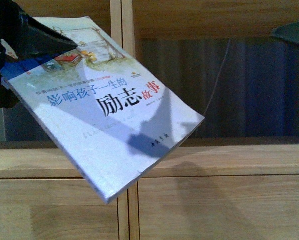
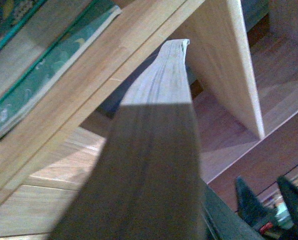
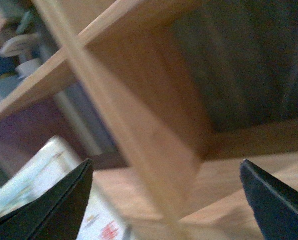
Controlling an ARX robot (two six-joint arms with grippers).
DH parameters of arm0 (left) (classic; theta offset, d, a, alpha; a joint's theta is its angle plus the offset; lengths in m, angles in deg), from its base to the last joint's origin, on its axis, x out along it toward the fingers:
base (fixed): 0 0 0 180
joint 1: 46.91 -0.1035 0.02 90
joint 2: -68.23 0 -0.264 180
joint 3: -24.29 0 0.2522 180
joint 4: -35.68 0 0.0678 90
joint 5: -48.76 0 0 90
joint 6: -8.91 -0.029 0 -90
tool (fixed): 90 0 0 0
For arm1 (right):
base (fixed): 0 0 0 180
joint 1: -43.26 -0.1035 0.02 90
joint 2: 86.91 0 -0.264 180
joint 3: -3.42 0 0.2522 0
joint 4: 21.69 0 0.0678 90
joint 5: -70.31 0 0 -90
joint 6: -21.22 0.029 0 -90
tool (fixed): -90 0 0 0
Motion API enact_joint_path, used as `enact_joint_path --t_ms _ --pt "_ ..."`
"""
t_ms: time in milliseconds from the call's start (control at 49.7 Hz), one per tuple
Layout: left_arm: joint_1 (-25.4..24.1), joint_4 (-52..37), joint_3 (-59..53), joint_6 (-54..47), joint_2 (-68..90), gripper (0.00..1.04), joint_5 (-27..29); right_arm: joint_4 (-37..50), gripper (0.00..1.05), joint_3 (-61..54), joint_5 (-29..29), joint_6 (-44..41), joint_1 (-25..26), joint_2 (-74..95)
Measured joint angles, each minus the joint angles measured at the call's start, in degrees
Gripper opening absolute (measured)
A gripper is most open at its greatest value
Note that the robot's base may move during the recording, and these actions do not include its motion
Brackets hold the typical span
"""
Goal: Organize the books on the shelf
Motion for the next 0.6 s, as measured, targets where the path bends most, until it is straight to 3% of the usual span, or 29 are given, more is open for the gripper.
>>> enact_joint_path --t_ms 60,261,443,603 --pt "-0.87 2.86 0.68 -2.56 -0.63 0.18 0.48 1.29 0.99 0.9 2.1 -3.19 3.26 0.85" --pt "-7.39 17.35 4.13 -24.83 -5.03 0.18 5.92 3.15 0.98 0.98 2.43 -8.59 16.55 2.36" --pt "-15.28 22.25 4.13 -42.21 -9.44 0.18 6.78 2.47 0.98 -3.19 0.17 -8.33 23.3 2.19" --pt "-23.23 22.47 4.13 -51.3 -11.21 0.18 3.63 2.43 0.98 -4.79 -0.24 -8.24 24.63 2.01"
